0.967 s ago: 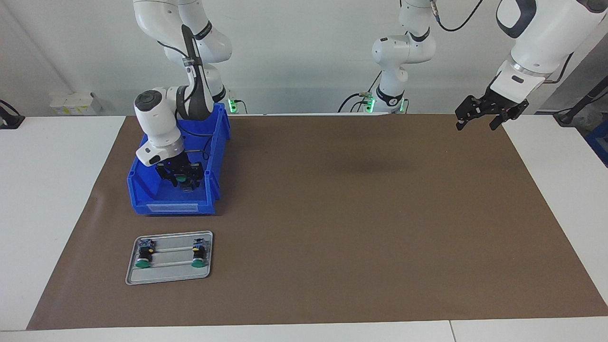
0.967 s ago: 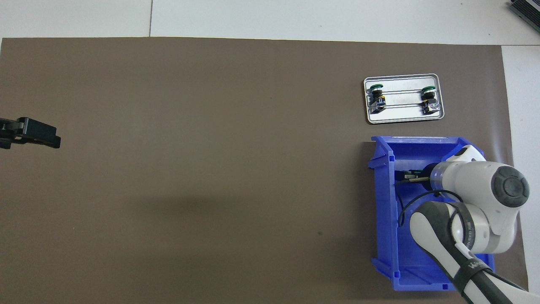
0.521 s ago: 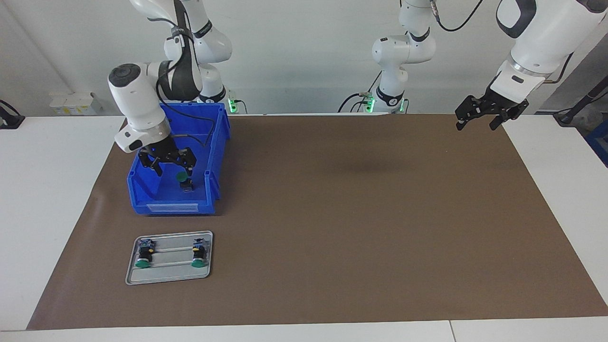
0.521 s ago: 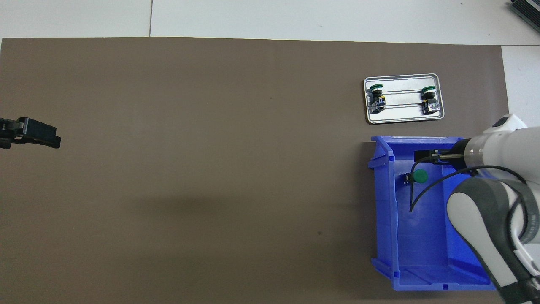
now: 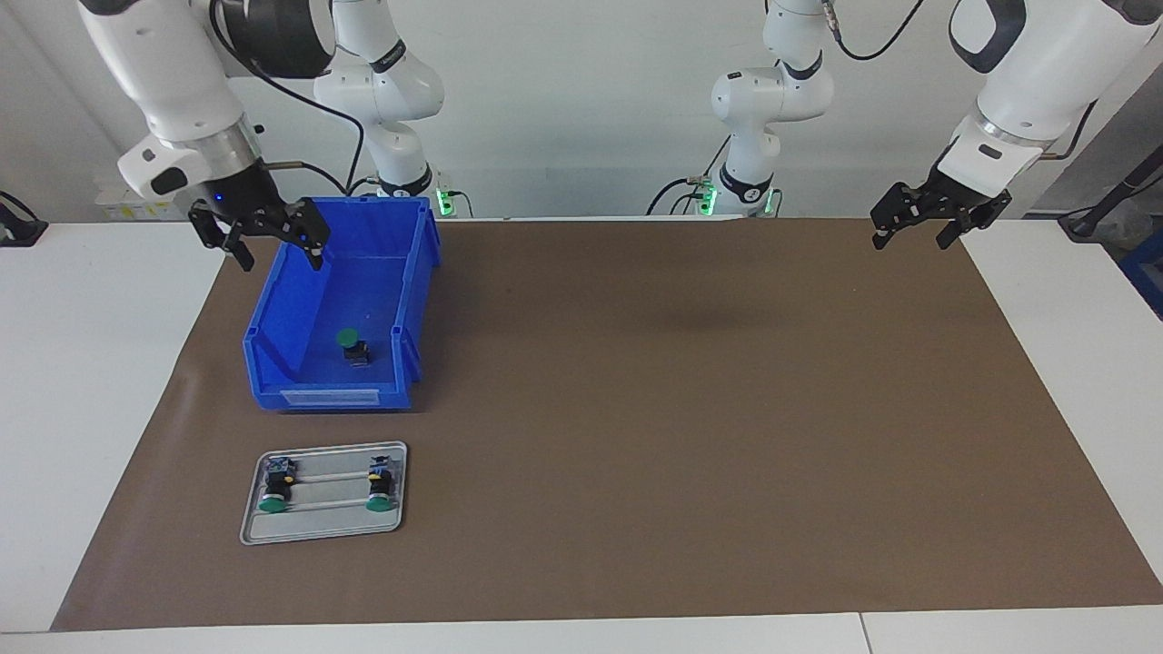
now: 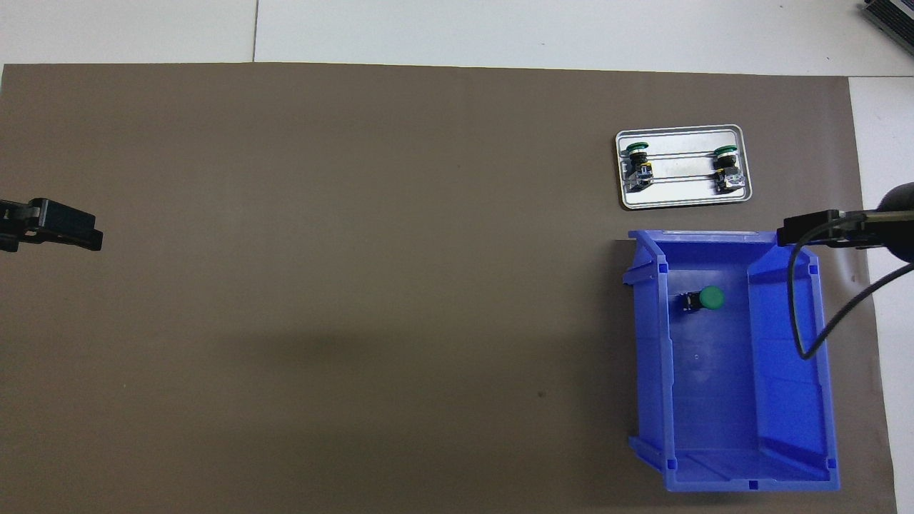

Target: Place and press button with both arms

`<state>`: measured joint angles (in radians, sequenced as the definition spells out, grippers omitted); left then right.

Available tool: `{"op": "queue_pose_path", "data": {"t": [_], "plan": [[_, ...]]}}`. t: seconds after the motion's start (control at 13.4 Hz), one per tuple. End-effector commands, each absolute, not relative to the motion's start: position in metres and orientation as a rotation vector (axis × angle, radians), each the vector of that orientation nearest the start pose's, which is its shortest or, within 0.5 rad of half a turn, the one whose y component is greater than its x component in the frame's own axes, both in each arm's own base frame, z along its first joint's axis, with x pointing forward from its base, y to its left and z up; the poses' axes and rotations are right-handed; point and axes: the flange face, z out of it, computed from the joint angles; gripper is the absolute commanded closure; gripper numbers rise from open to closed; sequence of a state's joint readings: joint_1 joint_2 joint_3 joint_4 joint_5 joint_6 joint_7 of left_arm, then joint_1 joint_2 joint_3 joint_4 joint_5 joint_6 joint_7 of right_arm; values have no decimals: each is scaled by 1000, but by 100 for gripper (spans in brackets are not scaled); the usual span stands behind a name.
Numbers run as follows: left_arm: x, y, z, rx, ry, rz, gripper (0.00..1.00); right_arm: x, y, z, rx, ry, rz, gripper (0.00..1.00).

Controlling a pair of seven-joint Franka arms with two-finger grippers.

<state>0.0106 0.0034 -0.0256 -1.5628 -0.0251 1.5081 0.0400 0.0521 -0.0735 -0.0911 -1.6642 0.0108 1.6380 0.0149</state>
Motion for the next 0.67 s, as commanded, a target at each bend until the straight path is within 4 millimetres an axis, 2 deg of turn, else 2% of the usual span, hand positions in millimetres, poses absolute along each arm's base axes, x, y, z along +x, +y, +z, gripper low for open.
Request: {"op": "queue_pose_path", "data": {"t": [0.0, 0.07, 0.59], "plan": [[544, -10, 621, -3164, 74, 104, 0, 554, -38, 623, -3144, 152, 14, 0], [544, -10, 621, -3164, 74, 106, 0, 551, -44, 619, -3143, 157, 17, 0], [544, -10, 621, -3164, 74, 106, 0, 551, -35, 614, -3149, 118, 15, 0]]}}
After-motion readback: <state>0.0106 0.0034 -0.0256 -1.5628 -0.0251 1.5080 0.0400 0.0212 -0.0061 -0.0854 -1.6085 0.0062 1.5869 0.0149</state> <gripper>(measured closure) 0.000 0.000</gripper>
